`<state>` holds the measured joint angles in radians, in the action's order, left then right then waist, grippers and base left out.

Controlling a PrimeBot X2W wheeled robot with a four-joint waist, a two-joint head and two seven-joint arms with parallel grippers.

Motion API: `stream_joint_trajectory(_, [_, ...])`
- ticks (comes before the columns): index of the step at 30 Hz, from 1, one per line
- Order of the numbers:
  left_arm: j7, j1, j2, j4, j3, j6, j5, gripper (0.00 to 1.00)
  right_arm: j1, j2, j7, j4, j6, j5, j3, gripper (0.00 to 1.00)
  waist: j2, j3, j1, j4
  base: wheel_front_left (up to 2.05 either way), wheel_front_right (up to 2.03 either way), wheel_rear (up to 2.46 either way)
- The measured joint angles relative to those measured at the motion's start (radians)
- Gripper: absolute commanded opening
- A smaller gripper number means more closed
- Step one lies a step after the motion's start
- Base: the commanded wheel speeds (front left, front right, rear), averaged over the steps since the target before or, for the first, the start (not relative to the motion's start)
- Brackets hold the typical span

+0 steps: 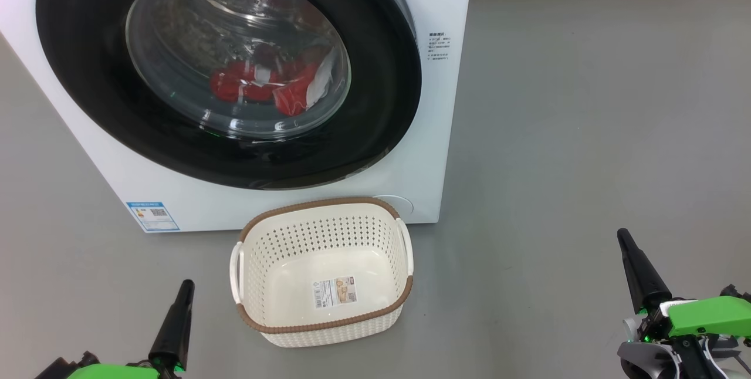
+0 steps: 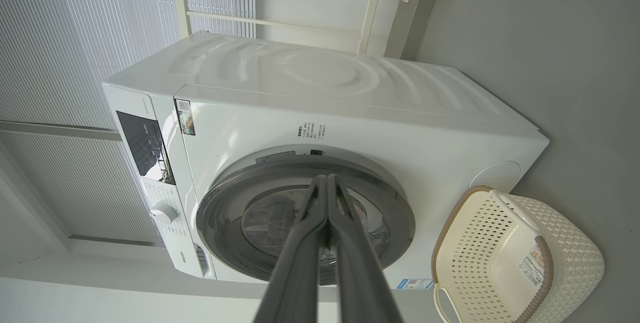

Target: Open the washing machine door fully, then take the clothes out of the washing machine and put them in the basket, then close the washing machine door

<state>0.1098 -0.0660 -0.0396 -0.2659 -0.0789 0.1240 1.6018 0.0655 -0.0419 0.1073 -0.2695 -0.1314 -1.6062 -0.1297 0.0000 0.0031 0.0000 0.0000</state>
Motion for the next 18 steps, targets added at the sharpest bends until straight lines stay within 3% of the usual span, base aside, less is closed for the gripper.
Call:
stream_joint_trajectory(3, [0.000, 0.000, 0.000, 0.000, 0.000, 0.000, 0.000, 0.00, 0.000, 0.000, 0.000, 0.000, 0.000, 0.000, 0.000, 0.00, 0.0000, 0.000, 0.0000, 0.000, 0.00, 0.00, 0.00])
stream_joint_trajectory(4, [0.000, 0.001, 0.000, -0.002, 0.000, 0.000, 0.000, 1.00, -0.001, 0.001, 0.000, -0.002, 0.000, 0.000, 0.001, 1.00, 0.0000, 0.000, 0.0000, 0.000, 0.00, 0.00, 0.00])
stream_joint_trajectory(10, [0.000, 0.046, 0.017, -0.067, 0.013, -0.001, 0.000, 1.00, -0.055, 0.025, -0.002, -0.074, 0.000, 0.000, 0.012, 1.00, 0.0000, 0.001, 0.0000, 0.000, 0.00, 0.00, 0.00])
stream_joint_trajectory(18, [-0.023, 0.046, 0.019, -0.071, 0.029, -0.002, -0.014, 1.00, -0.060, 0.025, -0.020, -0.074, 0.000, 0.006, 0.022, 1.00, 0.0000, 0.000, 0.0003, 0.000, 0.00, 0.00, 0.00])
